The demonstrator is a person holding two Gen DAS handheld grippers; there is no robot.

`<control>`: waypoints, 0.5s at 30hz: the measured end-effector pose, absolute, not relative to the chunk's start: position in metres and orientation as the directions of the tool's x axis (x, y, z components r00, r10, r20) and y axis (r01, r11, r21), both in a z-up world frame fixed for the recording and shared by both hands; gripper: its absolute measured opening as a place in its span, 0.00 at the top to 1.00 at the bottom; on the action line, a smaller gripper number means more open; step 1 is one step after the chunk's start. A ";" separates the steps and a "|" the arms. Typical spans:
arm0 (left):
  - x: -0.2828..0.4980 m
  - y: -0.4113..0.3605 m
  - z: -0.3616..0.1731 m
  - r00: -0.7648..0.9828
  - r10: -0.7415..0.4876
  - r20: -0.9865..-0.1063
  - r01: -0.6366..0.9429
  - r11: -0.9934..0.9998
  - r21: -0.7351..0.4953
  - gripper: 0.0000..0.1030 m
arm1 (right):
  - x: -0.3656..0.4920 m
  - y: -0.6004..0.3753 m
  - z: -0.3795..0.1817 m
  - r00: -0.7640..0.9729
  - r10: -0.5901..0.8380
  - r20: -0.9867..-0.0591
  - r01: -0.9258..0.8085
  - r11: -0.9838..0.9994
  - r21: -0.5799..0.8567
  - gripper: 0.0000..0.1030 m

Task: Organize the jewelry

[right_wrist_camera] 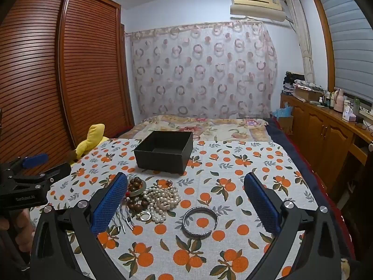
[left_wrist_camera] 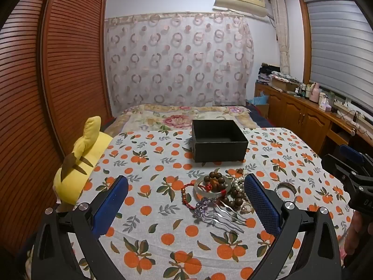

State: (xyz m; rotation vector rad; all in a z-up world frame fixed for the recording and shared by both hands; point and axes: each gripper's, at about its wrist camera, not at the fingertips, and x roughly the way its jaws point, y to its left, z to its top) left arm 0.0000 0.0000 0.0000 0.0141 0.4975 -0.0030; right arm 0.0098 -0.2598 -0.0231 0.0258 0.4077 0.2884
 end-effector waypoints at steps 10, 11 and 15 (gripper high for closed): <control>0.000 0.000 0.000 0.880 -0.001 -0.475 0.008 1.000 0.013 0.07 | 0.010 -0.260 -0.024 0.877 0.282 -0.390 -0.270 0.959 0.087 0.02; 0.000 0.000 0.000 0.881 0.000 -0.474 0.008 1.000 0.013 0.07 | 0.010 -0.261 -0.024 0.877 0.283 -0.389 -0.270 0.959 0.087 0.02; -0.003 -0.003 0.004 0.884 -0.003 -0.468 0.011 1.000 0.013 0.07 | 0.010 -0.260 -0.024 0.876 0.283 -0.390 -0.270 0.959 0.087 0.02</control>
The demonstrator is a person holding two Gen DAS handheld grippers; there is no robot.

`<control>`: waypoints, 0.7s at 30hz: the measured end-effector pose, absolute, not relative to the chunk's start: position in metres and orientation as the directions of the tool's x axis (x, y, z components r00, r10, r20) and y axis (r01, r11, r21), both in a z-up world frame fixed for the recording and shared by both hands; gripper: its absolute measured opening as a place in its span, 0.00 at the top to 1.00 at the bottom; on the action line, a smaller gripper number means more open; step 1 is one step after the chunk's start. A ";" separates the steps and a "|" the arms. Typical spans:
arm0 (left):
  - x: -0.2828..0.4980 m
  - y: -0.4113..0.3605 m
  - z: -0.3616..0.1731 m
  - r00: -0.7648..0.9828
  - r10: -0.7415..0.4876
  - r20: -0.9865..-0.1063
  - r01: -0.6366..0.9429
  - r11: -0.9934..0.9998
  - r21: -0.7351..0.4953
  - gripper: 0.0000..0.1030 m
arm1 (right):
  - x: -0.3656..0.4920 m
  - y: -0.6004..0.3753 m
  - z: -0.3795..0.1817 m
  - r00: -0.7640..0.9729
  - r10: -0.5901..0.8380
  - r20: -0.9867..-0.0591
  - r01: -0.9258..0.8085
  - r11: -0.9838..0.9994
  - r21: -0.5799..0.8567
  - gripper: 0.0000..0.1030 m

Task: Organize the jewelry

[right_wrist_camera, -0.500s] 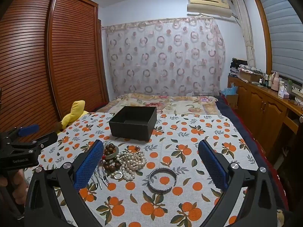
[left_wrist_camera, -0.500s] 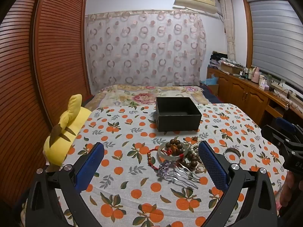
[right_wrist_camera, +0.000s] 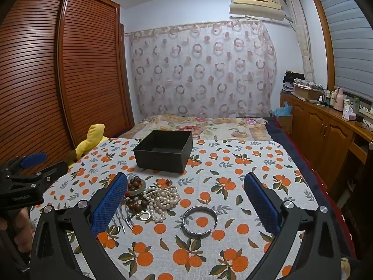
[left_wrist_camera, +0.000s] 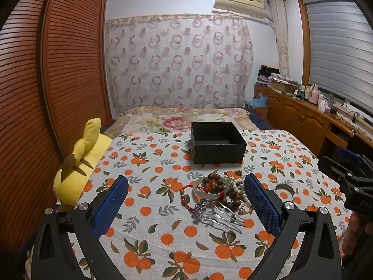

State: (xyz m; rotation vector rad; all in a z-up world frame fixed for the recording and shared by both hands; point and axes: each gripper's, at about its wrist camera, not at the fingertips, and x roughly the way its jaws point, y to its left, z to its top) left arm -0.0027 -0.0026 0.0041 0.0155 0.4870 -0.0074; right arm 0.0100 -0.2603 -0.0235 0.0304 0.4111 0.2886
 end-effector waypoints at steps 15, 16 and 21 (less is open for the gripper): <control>-0.006 -0.003 0.008 0.888 -0.004 -0.461 0.011 1.000 0.013 0.07 | 0.008 -0.260 -0.022 0.877 0.283 -0.389 -0.270 0.959 0.088 0.02; -0.006 -0.003 0.008 0.888 -0.004 -0.460 0.011 1.000 0.013 0.07 | 0.008 -0.260 -0.022 0.877 0.283 -0.389 -0.270 0.959 0.089 0.02; -0.007 -0.003 0.008 0.889 -0.005 -0.459 0.012 1.000 0.012 0.07 | 0.008 -0.260 -0.022 0.877 0.283 -0.388 -0.270 0.959 0.089 0.02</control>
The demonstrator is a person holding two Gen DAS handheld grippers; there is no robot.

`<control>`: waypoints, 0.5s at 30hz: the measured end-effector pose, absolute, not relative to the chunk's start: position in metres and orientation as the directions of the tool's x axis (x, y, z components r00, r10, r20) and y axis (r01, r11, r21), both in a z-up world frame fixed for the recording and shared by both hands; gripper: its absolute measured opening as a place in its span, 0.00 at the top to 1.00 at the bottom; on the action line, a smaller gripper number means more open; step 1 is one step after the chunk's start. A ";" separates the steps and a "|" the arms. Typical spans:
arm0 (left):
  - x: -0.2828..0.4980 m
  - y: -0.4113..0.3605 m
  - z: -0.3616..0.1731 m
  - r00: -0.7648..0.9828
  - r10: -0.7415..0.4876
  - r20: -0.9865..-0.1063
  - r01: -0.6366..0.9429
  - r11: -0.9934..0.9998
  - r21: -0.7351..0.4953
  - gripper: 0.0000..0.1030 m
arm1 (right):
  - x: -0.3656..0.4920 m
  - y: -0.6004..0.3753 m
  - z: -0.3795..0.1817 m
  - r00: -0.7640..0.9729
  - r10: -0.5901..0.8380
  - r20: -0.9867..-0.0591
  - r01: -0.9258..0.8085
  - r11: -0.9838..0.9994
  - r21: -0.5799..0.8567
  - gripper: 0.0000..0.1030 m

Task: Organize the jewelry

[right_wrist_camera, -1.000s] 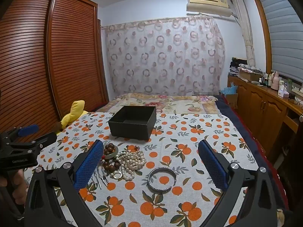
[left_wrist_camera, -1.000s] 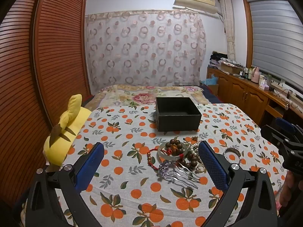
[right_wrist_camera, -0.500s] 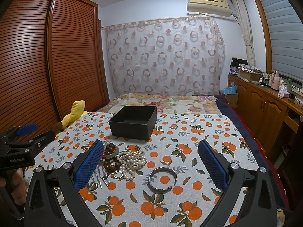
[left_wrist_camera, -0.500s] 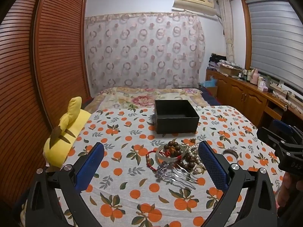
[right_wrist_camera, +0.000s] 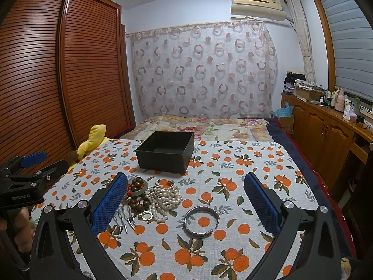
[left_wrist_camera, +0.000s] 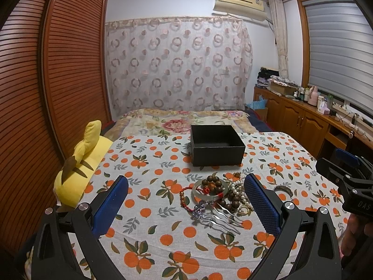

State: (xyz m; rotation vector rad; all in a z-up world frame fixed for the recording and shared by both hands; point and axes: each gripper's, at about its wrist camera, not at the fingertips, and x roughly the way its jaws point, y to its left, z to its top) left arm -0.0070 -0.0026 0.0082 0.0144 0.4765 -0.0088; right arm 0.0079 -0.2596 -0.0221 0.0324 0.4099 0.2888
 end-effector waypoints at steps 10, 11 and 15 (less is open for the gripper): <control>-0.008 -0.003 0.007 0.890 -0.005 -0.456 0.012 1.000 0.012 0.07 | 0.008 -0.260 -0.022 0.877 0.283 -0.388 -0.270 0.959 0.089 0.02; -0.008 -0.003 0.008 0.890 -0.005 -0.456 0.012 1.000 0.012 0.07 | 0.008 -0.259 -0.022 0.877 0.284 -0.388 -0.271 0.959 0.089 0.02; -0.008 -0.003 0.007 0.891 -0.005 -0.454 0.012 1.000 0.011 0.07 | 0.008 -0.259 -0.022 0.877 0.284 -0.388 -0.270 0.959 0.090 0.02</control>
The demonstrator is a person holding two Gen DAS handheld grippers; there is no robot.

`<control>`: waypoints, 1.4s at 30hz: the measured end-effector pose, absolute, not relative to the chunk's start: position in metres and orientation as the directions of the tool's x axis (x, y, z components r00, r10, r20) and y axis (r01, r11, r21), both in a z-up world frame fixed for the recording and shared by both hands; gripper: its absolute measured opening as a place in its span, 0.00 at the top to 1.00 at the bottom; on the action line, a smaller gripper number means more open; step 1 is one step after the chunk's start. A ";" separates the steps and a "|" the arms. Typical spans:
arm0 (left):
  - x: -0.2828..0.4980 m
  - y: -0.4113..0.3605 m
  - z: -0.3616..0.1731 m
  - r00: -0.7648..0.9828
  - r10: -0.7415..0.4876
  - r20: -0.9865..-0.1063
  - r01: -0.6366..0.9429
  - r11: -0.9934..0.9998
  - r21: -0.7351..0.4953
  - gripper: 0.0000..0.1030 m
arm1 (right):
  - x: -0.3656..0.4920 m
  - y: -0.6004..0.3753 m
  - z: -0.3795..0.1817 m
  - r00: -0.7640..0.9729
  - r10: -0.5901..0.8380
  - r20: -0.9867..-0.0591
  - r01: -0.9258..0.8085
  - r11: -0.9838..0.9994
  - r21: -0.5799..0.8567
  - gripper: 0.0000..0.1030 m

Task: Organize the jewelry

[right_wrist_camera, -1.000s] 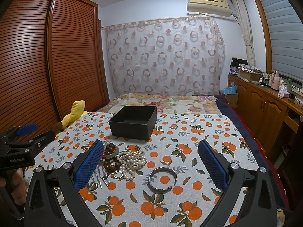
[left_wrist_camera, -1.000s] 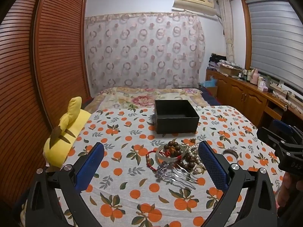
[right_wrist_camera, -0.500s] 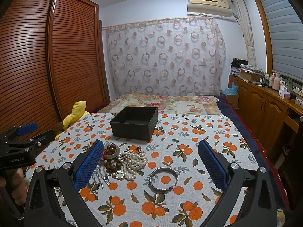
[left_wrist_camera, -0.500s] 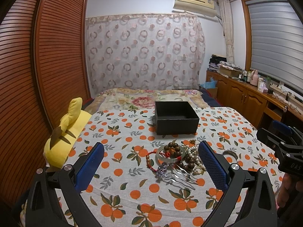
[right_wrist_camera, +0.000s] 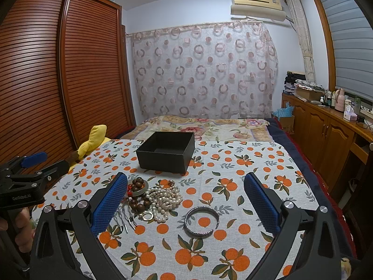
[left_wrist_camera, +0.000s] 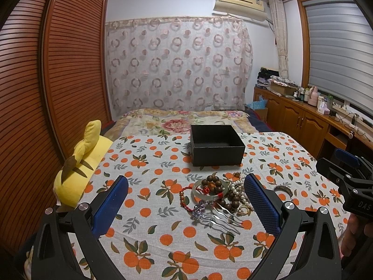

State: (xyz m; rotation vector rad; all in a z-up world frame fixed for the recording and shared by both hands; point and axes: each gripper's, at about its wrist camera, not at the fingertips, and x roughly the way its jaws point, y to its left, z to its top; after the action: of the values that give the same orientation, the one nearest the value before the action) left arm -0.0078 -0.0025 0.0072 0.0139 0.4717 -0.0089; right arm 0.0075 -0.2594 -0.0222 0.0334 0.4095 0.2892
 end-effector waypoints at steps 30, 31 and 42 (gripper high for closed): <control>-0.009 -0.002 0.006 0.892 -0.006 -0.453 0.011 1.000 0.010 0.07 | 0.007 -0.259 -0.022 0.877 0.287 -0.384 -0.274 0.957 0.090 0.02; -0.009 -0.003 0.007 0.891 -0.006 -0.454 0.012 1.000 0.010 0.07 | 0.008 -0.259 -0.024 0.877 0.288 -0.385 -0.275 0.957 0.090 0.02; -0.005 -0.002 -0.003 0.871 -0.020 -0.491 0.021 1.000 -0.003 0.07 | 0.009 -0.246 -0.021 0.865 0.306 -0.398 -0.293 0.951 0.094 0.02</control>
State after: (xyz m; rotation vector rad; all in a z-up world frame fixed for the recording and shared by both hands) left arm -0.0049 -0.0019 -0.0029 0.0026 0.5127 -0.0213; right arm 0.0090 -0.2463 -0.0210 0.0307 0.4218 0.3140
